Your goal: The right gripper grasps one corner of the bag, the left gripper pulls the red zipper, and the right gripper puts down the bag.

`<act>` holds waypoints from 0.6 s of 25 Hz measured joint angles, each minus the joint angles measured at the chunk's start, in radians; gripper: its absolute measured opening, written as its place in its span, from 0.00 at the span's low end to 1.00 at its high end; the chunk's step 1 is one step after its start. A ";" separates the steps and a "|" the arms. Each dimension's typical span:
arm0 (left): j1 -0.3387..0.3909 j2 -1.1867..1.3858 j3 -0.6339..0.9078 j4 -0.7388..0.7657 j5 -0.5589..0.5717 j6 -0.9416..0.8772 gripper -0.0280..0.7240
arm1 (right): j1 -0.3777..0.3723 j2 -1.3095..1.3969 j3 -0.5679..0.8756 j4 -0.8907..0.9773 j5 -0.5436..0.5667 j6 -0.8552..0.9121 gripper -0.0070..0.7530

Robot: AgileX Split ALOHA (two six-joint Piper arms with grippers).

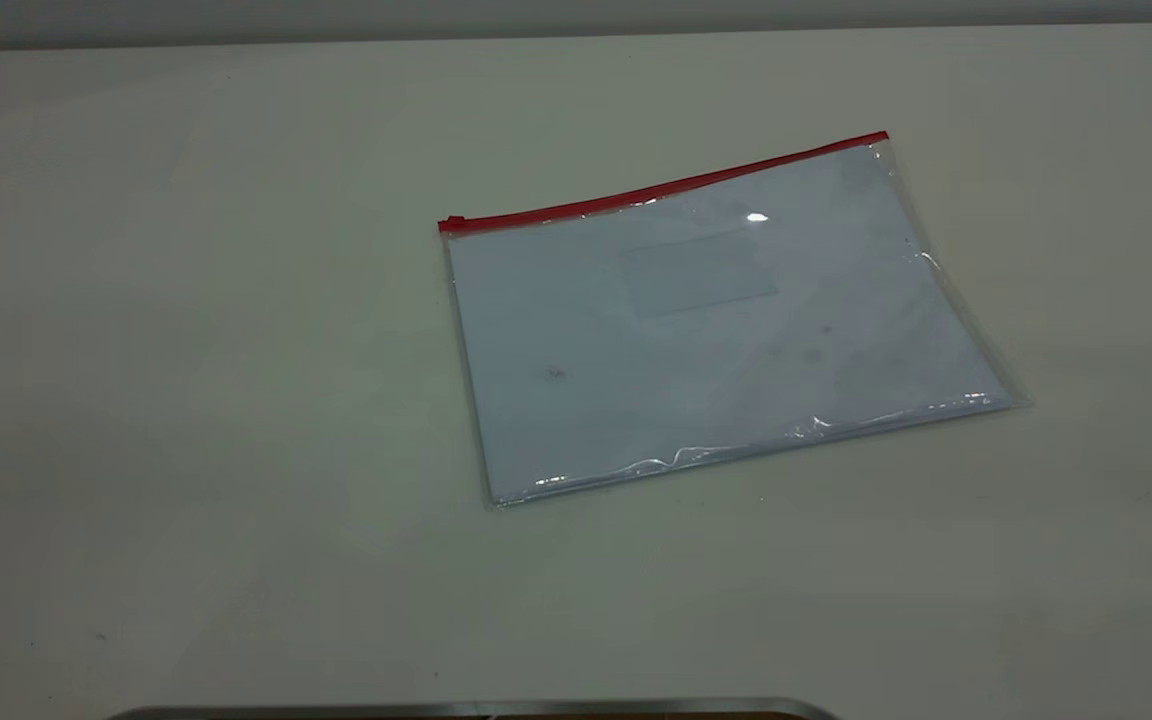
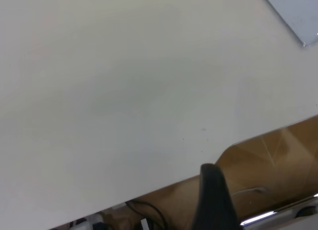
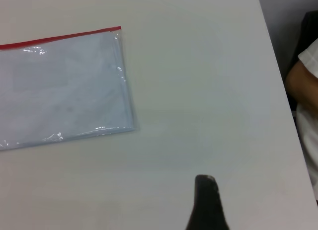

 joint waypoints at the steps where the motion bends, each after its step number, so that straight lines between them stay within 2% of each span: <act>1: 0.000 0.000 0.001 0.000 0.002 0.003 0.81 | 0.000 0.000 0.000 0.000 0.000 0.000 0.79; 15: 0.000 0.000 0.039 -0.133 0.028 0.145 0.81 | 0.000 0.000 0.000 -0.001 0.000 0.000 0.79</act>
